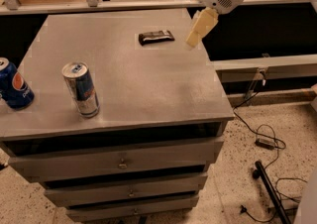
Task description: Pick rxbar chocolate
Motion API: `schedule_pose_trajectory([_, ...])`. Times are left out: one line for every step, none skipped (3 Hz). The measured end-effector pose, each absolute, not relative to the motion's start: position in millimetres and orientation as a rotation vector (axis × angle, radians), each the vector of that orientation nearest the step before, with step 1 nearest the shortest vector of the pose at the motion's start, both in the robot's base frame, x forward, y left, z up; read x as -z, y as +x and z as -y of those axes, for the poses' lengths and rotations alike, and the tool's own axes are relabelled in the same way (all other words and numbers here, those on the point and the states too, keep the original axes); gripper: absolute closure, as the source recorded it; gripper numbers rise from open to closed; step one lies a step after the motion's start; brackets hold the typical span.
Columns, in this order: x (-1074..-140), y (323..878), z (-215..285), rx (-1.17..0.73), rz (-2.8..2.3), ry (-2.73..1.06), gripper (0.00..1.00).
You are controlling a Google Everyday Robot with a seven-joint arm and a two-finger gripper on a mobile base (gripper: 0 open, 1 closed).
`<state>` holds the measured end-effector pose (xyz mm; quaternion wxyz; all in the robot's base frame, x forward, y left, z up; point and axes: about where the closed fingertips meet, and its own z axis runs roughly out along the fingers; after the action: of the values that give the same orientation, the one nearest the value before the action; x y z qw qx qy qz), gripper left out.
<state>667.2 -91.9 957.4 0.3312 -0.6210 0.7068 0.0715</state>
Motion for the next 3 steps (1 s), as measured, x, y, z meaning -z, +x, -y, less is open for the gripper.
schedule_pose_trajectory([-954,682,80,-0.240,-1.796,-1.565,0.00])
schedule_pose_trajectory([-951,715,70,-0.330,-1.712,-1.430,0.00])
schedule_pose_trajectory([-940,759,60,-0.432,-1.658,-1.241,0.00])
